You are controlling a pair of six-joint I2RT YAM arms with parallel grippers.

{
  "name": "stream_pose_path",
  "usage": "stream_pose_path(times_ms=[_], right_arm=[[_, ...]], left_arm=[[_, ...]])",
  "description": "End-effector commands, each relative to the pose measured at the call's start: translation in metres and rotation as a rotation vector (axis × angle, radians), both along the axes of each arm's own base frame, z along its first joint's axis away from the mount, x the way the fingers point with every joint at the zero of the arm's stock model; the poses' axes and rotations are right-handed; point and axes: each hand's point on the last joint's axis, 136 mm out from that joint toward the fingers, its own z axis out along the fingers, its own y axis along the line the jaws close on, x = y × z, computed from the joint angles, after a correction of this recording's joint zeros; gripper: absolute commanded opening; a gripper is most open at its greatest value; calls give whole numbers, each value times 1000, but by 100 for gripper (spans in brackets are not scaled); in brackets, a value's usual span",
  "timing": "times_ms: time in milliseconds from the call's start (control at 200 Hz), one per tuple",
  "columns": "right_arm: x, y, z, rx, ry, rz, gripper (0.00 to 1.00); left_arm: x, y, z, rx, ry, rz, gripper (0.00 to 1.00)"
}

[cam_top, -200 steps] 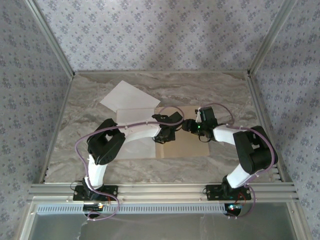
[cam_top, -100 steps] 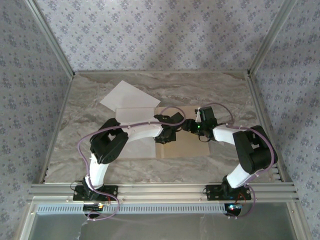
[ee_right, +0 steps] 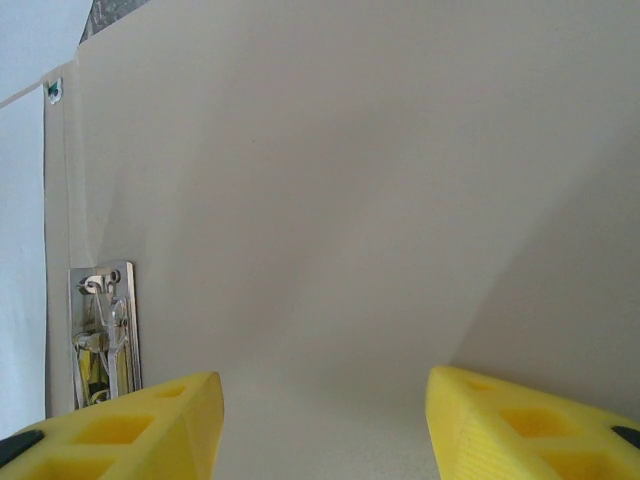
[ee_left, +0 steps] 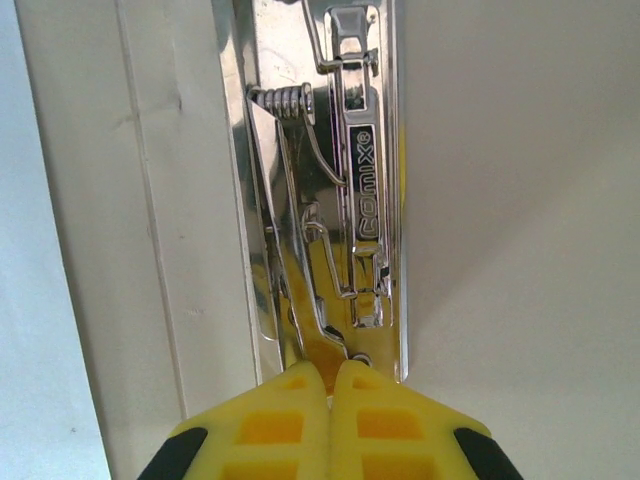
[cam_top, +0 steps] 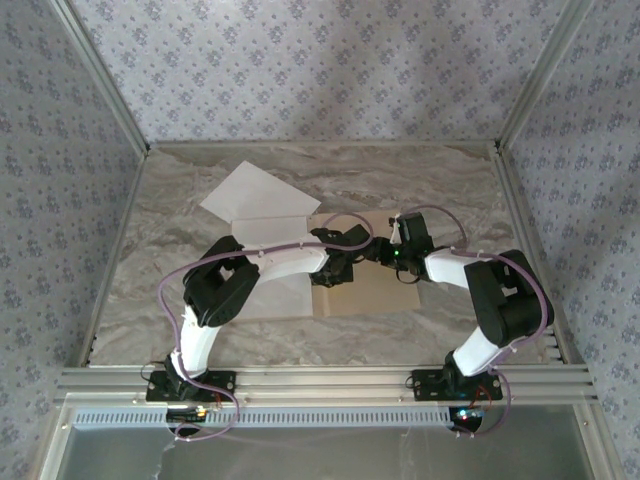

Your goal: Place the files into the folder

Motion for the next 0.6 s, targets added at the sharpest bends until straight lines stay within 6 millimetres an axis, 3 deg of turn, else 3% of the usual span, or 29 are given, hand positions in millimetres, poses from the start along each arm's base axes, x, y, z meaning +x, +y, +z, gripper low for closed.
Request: stream_pose_path(times_ms=[0, 320, 595], right_arm=[[-47, 5, -39, -30, 204, 62, 58], [-46, 3, -40, -46, 206, 58, 59], [-45, 2, -40, -51, 207, 62, 59]], left_arm=[[-12, -24, -9, -58, 32, -59, 4], [1, 6, 33, -1, -46, -32, 4], [14, 20, 45, 19, -64, -16, 6]])
